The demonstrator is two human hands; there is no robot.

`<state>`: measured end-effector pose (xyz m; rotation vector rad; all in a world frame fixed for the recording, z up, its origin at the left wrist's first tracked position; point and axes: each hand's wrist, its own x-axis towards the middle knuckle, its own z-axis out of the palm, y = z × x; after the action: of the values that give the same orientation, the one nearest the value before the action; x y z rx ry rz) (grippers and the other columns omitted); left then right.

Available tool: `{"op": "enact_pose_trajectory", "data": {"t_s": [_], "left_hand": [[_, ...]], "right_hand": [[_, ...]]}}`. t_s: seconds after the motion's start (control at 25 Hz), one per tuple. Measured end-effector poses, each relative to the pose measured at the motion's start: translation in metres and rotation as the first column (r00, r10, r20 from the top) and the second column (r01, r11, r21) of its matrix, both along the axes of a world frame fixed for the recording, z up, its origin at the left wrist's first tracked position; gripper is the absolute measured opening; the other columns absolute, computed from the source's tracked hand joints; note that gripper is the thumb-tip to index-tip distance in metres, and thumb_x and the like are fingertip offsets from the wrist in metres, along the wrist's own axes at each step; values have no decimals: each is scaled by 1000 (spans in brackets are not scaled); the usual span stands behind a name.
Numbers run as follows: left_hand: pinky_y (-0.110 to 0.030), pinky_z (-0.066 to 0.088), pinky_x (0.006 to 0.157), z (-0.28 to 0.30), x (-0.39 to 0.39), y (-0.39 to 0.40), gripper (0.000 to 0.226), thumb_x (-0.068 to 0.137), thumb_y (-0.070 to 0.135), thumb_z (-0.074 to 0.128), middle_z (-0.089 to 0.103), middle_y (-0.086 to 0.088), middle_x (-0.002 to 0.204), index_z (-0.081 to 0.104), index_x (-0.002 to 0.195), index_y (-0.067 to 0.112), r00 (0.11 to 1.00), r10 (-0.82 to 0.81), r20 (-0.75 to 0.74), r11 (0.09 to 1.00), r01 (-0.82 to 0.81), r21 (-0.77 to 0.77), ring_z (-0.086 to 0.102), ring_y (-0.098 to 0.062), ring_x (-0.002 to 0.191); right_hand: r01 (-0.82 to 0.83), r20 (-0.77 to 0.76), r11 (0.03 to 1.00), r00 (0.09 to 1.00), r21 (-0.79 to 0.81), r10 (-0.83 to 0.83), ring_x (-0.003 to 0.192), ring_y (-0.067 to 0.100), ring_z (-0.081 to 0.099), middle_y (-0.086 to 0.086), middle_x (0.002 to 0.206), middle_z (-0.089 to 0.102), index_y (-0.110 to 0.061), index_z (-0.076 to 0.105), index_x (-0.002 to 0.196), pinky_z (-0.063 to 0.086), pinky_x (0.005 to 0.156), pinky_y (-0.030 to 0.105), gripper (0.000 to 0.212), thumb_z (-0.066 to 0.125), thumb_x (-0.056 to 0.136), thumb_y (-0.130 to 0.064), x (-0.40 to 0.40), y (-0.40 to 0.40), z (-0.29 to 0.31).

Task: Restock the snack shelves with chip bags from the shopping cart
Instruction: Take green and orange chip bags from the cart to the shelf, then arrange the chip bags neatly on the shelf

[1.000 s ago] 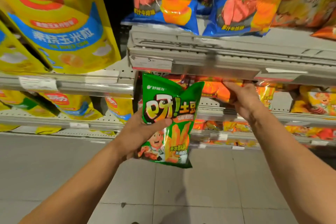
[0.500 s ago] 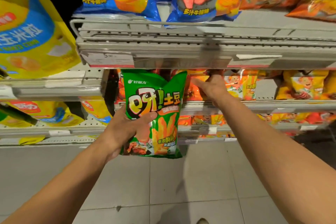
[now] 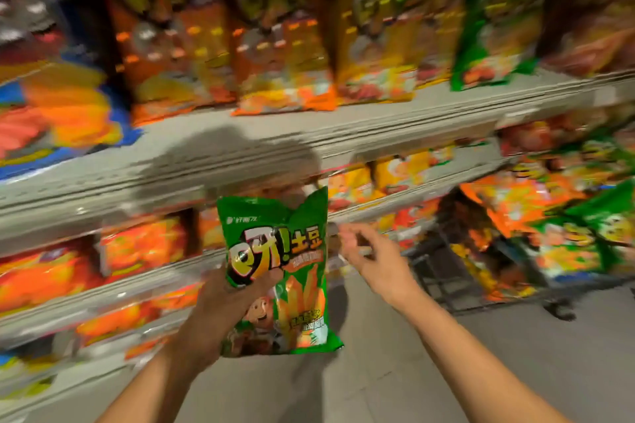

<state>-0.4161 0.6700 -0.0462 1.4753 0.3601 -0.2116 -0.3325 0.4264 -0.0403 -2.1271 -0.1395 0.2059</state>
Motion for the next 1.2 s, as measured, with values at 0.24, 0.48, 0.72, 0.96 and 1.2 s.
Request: {"op": "enact_pose_trajectory", "data": {"t_s": [0.24,0.48,0.72,0.96,1.2], "left_hand": [[-55,45,109,25,96,-216,68,54,53,88,78,3,111,73,115,27,994,-86,-74,982,73,-173,68,-25,113],[-40,55,88,29,169,-368,71,61,42,93,77,-5,98,70,120,11,966,-236,-104,952,208,-222,69,-26,93],[-30,53,74,2,259,-447,43,58,54,83,71,5,73,75,88,26,924,-340,-173,927,299,-226,63,-15,67],[-19,46,41,-9,349,-487,36,69,49,82,63,1,48,72,60,16,922,-290,-257,945,234,-228,59,-13,37],[-45,58,92,-13,428,-514,68,67,57,86,72,-5,123,69,121,19,958,-153,-242,982,120,-147,68,-21,113]], "right_hand": [[167,-32,983,985,-75,-170,94,4,64,-5,102,72,-19,69,107,41,81,5,16,69,93,-11,4,-213,57],[321,-24,944,946,-73,-323,77,-3,60,1,93,70,-13,69,105,45,74,10,14,68,93,-7,28,-335,67],[385,-24,919,921,-81,-388,89,2,64,-12,97,70,-31,67,99,51,79,23,18,68,93,-14,95,-406,39],[401,-31,915,915,-39,-402,81,-1,63,-12,100,69,-22,67,117,47,69,12,18,59,100,-22,177,-443,22],[337,80,862,940,-379,-332,125,25,51,2,123,65,-19,65,128,42,106,46,33,64,96,-28,230,-484,6]]}}
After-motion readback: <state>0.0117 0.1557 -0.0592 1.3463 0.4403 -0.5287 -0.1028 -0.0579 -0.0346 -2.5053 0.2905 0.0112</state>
